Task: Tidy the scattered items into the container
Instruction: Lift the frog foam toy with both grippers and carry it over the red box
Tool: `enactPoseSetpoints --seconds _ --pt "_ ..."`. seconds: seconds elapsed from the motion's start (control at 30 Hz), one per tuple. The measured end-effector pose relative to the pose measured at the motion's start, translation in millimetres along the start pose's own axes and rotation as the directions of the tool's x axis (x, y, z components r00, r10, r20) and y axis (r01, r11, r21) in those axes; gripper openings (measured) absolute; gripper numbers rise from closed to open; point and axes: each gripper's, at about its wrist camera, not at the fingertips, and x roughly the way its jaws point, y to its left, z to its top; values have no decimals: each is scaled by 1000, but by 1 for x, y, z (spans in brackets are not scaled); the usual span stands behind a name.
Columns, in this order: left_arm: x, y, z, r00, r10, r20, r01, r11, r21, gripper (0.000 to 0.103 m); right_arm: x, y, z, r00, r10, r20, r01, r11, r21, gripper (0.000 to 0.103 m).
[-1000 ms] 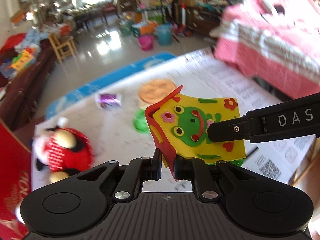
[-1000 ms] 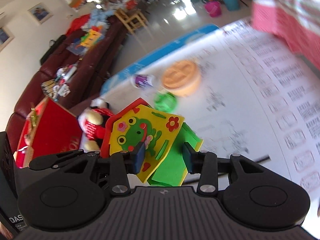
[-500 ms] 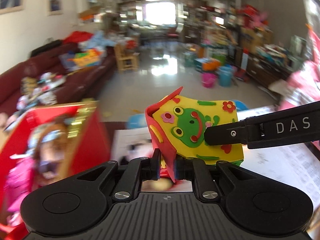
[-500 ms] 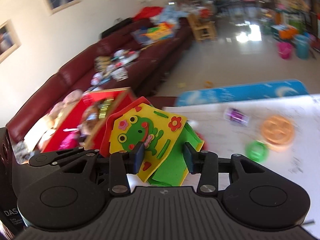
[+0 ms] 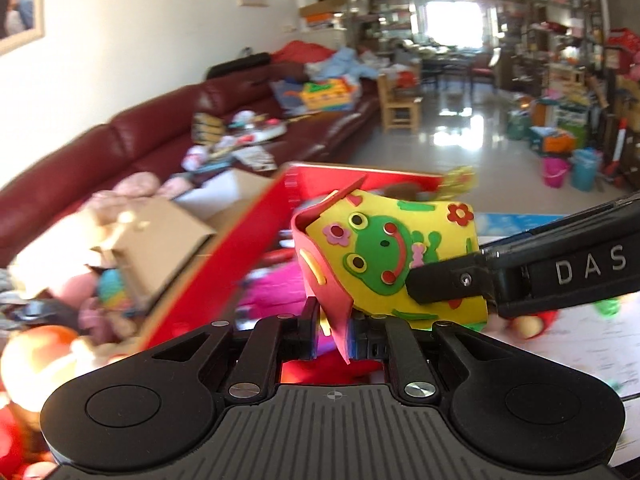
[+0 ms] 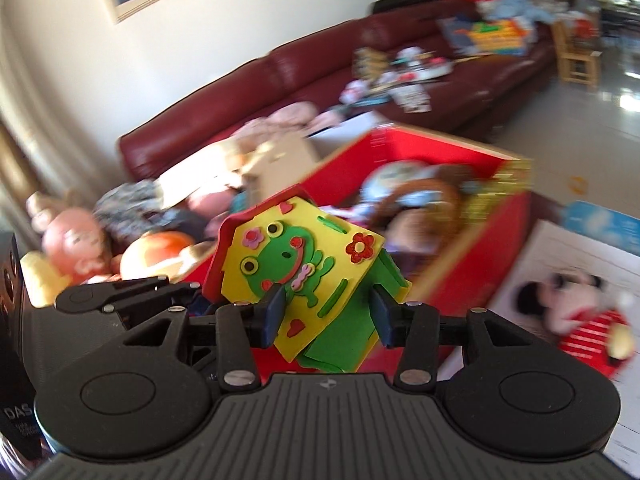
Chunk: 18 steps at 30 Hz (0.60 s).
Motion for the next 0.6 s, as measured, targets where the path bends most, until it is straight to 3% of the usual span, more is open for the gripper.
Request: enactPoseSetpoints --seconds 0.3,0.37,0.4,0.43,0.5,0.53,0.6 --pt "-27 58 -18 982 183 -54 -184 982 -29 23 48 69 7 987 128 -92 -137 986 -93 54" --pt "-27 68 -22 973 213 -84 -217 975 -40 28 57 78 5 982 149 -119 -161 982 -100 55" --pt "-27 76 -24 968 230 -101 -236 970 -52 36 63 80 4 977 163 -141 -177 979 -100 56" --pt "-22 82 -25 959 255 -124 -264 962 -66 57 69 82 3 971 173 -163 -190 977 -96 61" --pt "-17 91 -28 943 302 -140 -317 943 -98 80 75 76 1 975 138 -173 -151 986 -65 71" --pt "-17 93 -29 943 305 -136 -320 941 -108 83 75 71 0 978 125 -170 -136 989 -57 77" --pt "-18 94 -29 947 296 -124 -311 943 -123 86 73 59 -3 979 107 -173 -116 992 -44 79"
